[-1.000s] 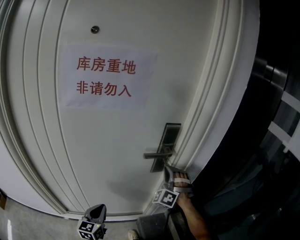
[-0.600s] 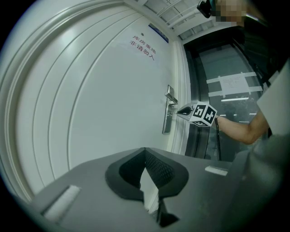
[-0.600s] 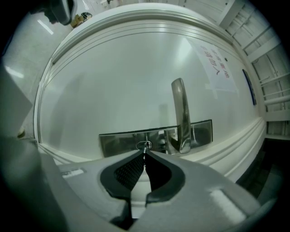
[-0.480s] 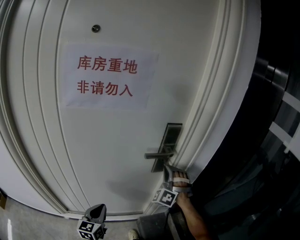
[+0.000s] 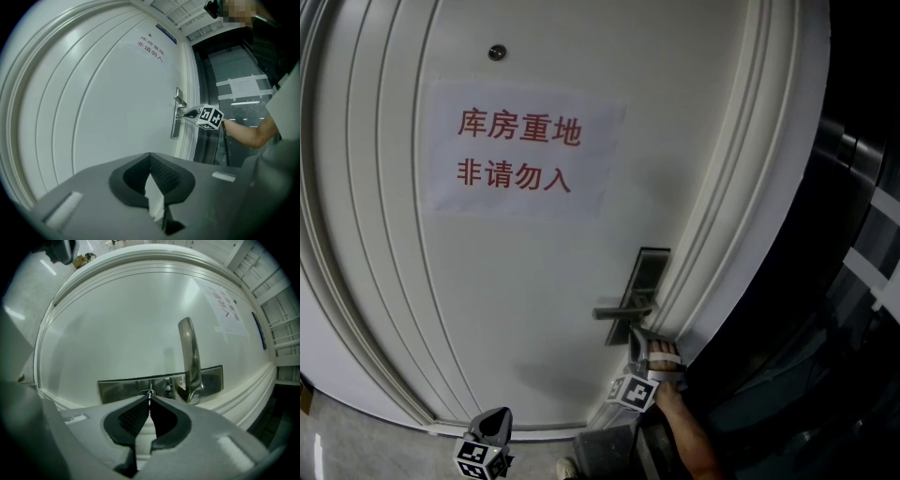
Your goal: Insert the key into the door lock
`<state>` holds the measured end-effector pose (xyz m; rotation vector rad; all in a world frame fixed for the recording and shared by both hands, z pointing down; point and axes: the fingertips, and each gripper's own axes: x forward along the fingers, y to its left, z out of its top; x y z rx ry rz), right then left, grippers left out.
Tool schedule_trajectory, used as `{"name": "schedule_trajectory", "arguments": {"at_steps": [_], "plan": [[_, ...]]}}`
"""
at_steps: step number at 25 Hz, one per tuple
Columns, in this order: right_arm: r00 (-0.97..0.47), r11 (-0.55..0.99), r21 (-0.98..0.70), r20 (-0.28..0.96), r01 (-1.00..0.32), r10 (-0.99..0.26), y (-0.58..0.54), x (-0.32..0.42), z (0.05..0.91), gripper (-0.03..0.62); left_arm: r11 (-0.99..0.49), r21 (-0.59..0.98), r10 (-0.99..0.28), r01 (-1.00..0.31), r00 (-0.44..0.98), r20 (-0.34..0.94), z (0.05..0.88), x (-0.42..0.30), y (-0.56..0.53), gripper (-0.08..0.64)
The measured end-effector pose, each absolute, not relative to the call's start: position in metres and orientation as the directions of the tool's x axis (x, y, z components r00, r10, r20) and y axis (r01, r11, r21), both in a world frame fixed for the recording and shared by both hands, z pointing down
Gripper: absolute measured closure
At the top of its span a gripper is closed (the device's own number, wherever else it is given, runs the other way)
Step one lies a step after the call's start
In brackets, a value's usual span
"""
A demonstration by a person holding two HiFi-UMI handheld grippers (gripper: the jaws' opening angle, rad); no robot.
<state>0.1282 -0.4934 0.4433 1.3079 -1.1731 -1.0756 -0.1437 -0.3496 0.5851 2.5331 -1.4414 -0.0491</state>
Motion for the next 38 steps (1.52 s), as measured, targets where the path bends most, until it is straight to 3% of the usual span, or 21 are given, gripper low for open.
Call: {"name": "schedule_trajectory", "arguments": {"at_steps": [33, 38], "plan": [[0.066, -0.022, 0.999, -0.019, -0.040, -0.998, -0.502, 0.124, 0.445, 0.580, -0.467, 0.206, -0.866, -0.860, 0.492, 0.087, 0.586, -0.135, -0.346, 0.557], [0.051, -0.015, 0.998, -0.012, -0.062, -0.999, -0.500, 0.123, 0.445, 0.529, -0.465, 0.203, -0.869, -0.862, 0.488, 0.080, 0.581, -0.136, -0.343, 0.557]]}}
